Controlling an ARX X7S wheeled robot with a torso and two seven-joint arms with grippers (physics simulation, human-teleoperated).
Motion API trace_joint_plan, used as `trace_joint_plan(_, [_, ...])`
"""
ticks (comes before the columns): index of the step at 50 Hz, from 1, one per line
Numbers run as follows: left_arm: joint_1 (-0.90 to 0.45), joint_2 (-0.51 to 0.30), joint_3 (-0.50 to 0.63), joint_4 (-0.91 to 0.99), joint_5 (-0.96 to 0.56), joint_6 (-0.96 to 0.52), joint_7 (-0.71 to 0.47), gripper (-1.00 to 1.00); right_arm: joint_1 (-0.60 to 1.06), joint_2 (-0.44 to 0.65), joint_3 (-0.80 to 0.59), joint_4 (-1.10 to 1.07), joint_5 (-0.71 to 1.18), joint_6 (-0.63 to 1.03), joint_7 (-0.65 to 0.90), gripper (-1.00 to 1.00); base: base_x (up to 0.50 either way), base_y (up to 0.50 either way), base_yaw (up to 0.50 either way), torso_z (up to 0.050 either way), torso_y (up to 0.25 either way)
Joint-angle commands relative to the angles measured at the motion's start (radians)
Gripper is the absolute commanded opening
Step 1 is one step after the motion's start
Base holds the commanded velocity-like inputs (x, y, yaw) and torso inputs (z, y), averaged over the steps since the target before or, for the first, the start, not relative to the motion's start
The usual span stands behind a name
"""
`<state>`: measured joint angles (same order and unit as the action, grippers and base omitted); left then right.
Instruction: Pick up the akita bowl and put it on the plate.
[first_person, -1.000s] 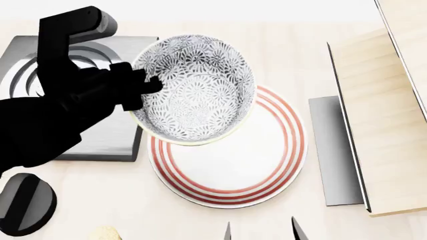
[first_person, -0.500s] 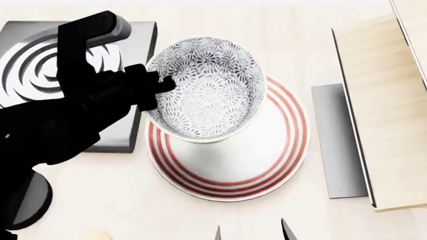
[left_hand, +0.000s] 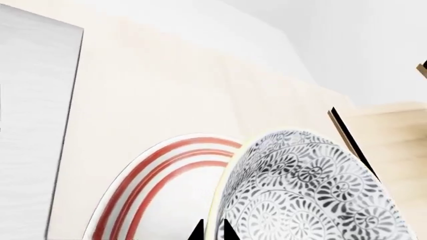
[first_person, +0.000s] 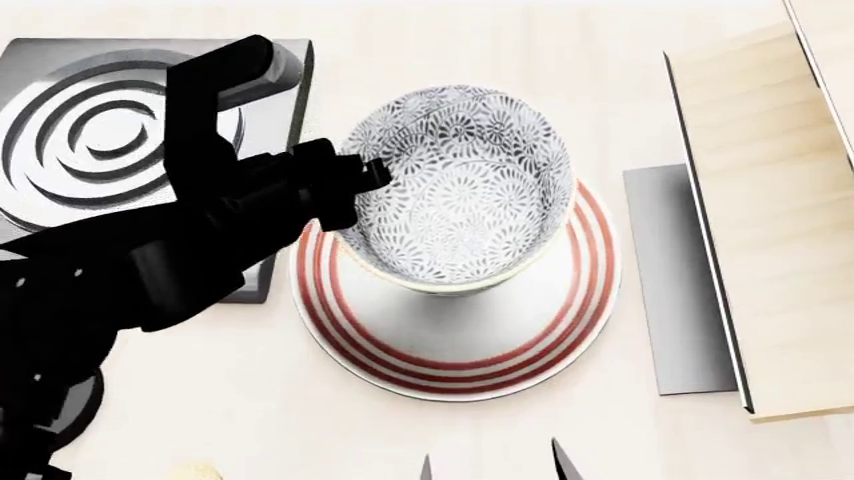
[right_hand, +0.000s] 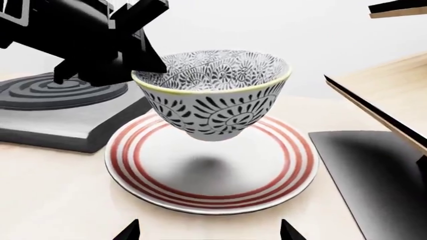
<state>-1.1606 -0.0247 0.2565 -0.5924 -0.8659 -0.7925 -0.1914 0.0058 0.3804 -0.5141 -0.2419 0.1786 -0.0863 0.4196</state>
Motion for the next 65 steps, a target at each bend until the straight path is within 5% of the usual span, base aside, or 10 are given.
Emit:
trace_joint_plan(1, [-0.011, 0.009, 0.033, -0.033, -0.056, 0.043, 0.006, -1.00, 0.001, 0.000, -0.006, 0.002, -0.002, 0.001, 0.001, 1.00, 0.00, 0.00, 0.00, 0.000, 0.000])
trace_joint_plan(63, [-0.038, 0.002, 0.266, -0.243, -0.128, 0.245, 0.007, -1.00, 0.008, 0.001, -0.026, 0.016, 0.003, -0.005, 0.004, 1.00, 0.00, 0.00, 0.00, 0.000, 0.000])
trace_joint_plan(64, [-0.037, 0.002, 0.263, -0.242, -0.130, 0.249, -0.015, 1.00, 0.008, 0.002, -0.026, 0.015, 0.004, -0.004, 0.004, 1.00, 0.00, 0.00, 0.00, 0.000, 0.000])
trace_joint_plan(65, [-0.040, 0.001, 0.271, -0.242, -0.131, 0.243, 0.002, 1.00, 0.006, 0.003, -0.026, 0.011, 0.003, -0.004, 0.005, 1.00, 0.00, 0.00, 0.00, 0.000, 0.000])
